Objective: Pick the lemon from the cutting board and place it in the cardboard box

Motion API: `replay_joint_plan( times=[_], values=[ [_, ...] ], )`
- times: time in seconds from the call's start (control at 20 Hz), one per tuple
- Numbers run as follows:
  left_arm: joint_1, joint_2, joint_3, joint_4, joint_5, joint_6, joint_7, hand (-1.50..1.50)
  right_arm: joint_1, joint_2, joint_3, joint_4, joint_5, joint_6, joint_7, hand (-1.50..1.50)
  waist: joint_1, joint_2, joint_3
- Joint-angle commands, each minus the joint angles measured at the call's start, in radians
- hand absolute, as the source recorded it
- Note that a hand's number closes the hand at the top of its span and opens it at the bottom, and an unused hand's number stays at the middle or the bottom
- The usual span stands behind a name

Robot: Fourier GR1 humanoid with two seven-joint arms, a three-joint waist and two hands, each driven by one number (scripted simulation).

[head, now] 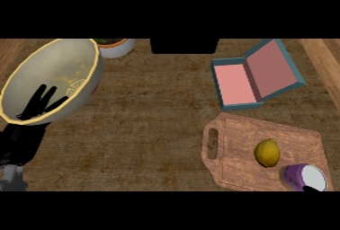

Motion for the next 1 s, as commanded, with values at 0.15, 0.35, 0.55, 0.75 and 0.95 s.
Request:
replay_joint_plan(
  times=[0.15, 0.35, 0.55, 0.75, 0.95],
  values=[
    [-0.007, 0.02, 0.001, -0.04, 0.001, -0.016, 0.019, 0.0, 0.082, -0.202, 0.025, -0.117, 0.181, 0.215, 0.463, -1.5, 0.043, 0.012, -0.002],
    [-0.019, -0.006, -0.039, -0.05, -0.019, 0.002, 0.048, 0.0, -0.022, -0.264, 0.071, -0.235, 0.159, 0.401, 0.761, -1.5, 0.055, 0.011, 0.002],
    [-0.022, 0.004, -0.014, -0.036, -0.004, -0.023, 0.048, 0.0, -0.228, -0.235, 0.149, -0.259, 0.132, 0.528, 1.039, -1.5, 0.062, 0.009, 0.005],
    [0.0, -0.043, -0.032, -0.026, -0.04, -0.008, 0.004, 0.0, -0.389, -0.147, 0.24, -0.222, 0.112, 0.585, 1.197, -1.5, 0.041, 0.004, 0.007],
    [-0.017, -0.022, 0.001, -0.022, -0.013, -0.031, 0.048, 0.0, -0.481, -0.111, 0.255, -0.169, 0.087, 0.647, 1.266, -1.5, 0.038, 0.003, 0.008]
  ],
)
